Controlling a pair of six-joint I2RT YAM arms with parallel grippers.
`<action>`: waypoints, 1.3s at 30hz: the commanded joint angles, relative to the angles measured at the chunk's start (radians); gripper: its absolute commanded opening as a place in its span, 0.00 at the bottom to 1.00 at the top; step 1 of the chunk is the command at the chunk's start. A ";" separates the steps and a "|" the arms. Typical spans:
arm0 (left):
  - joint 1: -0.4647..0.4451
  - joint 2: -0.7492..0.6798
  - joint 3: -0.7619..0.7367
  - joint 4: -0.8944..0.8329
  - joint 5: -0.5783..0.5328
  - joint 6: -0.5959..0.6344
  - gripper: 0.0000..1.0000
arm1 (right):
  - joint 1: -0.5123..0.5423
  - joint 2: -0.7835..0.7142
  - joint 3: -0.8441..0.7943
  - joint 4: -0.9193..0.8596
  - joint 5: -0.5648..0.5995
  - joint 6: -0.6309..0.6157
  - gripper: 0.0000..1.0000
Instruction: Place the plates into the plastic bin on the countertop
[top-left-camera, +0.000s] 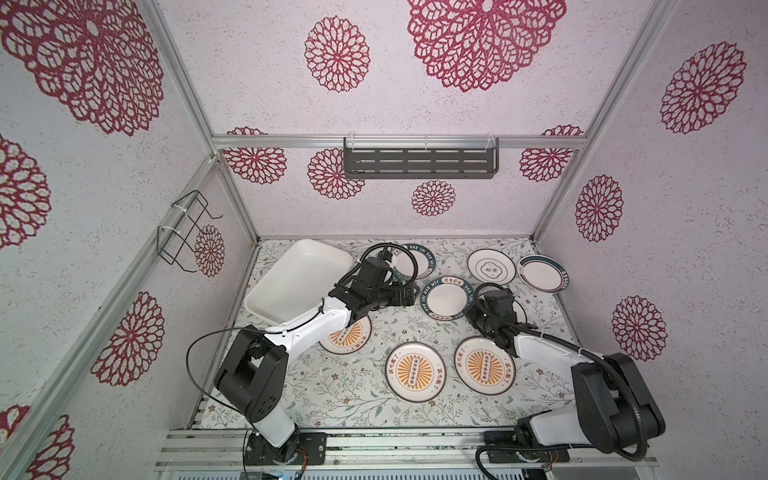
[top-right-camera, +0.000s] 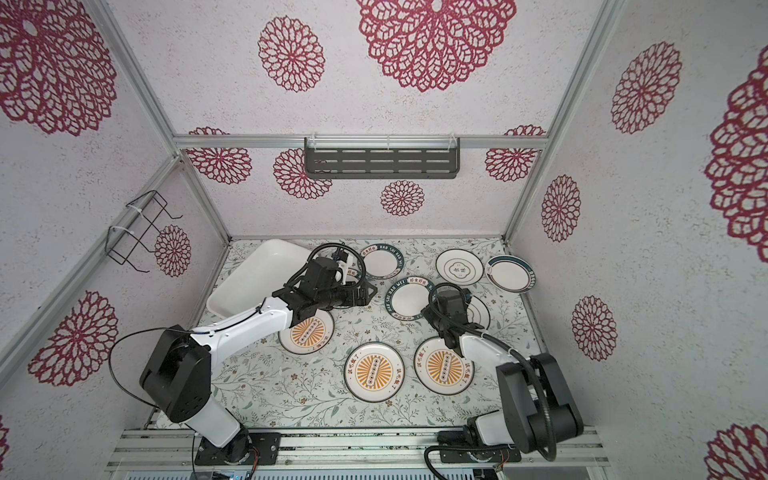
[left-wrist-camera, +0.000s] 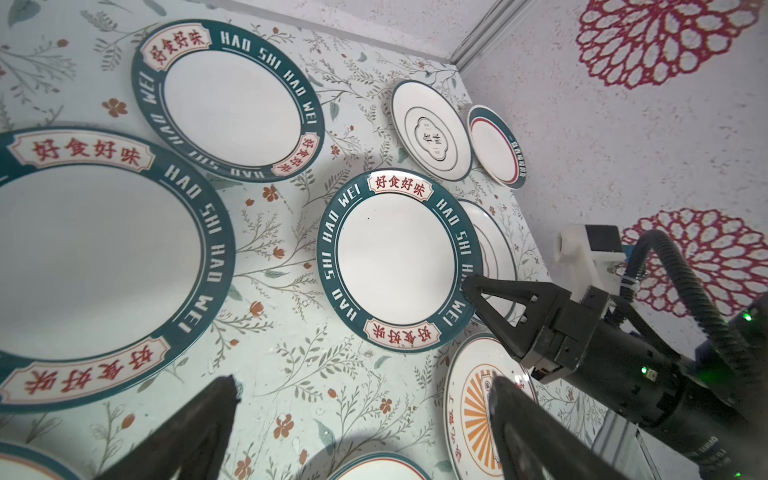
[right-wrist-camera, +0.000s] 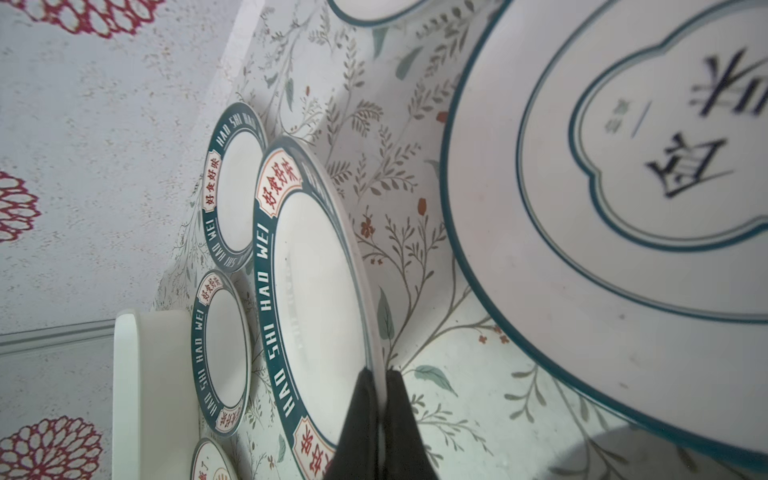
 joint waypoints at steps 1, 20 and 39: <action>0.014 0.033 0.034 -0.032 0.069 0.033 0.97 | -0.004 -0.092 0.049 -0.077 0.006 -0.102 0.00; 0.125 0.208 0.123 0.105 0.392 -0.086 0.70 | -0.027 -0.159 -0.012 0.285 -0.310 -0.043 0.00; 0.170 0.160 0.001 0.356 0.413 -0.321 0.00 | -0.027 -0.111 -0.063 0.403 -0.340 0.008 0.29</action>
